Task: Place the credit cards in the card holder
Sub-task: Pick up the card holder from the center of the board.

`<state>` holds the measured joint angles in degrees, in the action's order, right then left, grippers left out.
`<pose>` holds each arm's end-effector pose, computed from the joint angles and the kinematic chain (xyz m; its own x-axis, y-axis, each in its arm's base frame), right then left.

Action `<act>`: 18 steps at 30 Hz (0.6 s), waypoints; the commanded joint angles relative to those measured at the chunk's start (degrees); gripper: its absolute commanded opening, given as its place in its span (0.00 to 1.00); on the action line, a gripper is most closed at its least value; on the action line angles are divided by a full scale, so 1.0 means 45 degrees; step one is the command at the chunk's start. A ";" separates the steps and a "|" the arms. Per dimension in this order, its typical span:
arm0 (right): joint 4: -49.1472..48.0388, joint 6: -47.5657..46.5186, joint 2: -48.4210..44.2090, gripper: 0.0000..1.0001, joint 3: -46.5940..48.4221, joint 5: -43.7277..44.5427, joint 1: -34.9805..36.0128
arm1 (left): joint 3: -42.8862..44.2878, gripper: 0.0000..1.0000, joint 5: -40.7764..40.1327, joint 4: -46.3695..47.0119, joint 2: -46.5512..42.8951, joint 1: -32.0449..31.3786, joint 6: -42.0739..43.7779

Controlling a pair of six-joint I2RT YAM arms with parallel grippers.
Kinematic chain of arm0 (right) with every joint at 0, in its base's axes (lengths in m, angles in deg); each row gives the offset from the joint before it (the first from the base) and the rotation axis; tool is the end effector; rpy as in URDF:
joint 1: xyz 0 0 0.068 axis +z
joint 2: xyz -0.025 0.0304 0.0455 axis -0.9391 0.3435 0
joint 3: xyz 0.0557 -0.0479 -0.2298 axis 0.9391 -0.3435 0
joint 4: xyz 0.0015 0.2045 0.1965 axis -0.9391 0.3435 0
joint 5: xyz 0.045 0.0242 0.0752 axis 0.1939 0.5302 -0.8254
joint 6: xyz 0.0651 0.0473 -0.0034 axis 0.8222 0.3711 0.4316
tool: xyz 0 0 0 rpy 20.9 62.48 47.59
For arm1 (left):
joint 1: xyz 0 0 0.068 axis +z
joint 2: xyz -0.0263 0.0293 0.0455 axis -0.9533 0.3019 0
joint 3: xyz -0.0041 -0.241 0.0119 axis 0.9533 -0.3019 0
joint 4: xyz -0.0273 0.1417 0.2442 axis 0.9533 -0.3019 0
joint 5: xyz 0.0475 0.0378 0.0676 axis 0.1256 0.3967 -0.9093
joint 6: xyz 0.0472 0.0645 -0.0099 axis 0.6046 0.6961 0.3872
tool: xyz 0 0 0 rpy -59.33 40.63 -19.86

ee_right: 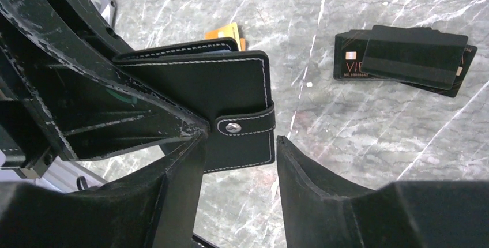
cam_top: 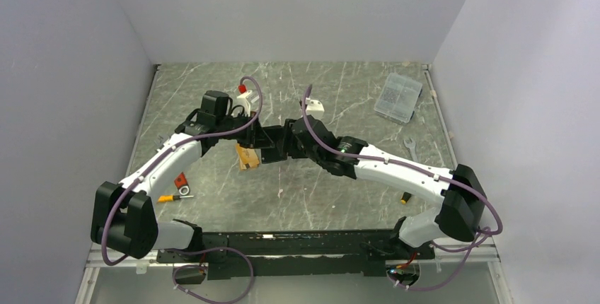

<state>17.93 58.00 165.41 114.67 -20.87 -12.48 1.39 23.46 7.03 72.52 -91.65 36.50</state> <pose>0.2220 0.3049 0.2389 -0.6720 0.1821 -0.7178 -0.2474 0.8584 0.4494 0.2945 -0.1548 0.2180 -0.8032 0.0474 -0.5939 0.5242 0.5298 -0.6667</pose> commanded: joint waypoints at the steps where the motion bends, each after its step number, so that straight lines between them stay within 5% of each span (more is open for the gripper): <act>1: -0.0564 -0.0159 0.0041 0.55 0.0613 0.0509 0.0095 | 0.0377 0.00 0.0689 0.0356 -0.0421 -0.0167 0.0288; 7: -0.1700 -0.1317 -0.1393 0.75 -0.0462 -0.0270 -0.0412 | 0.0401 0.00 0.2777 0.0613 -0.0551 -0.0201 0.0658; 18: -0.7719 -0.0035 -0.4277 0.71 -0.4601 -0.8749 -0.3861 | 0.0836 0.00 0.4850 0.0572 -0.0736 -0.0488 0.0741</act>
<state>-3.07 55.07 147.12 96.42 -44.06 -28.83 2.52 40.36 7.58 71.01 -93.40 38.88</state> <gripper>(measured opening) 0.716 0.103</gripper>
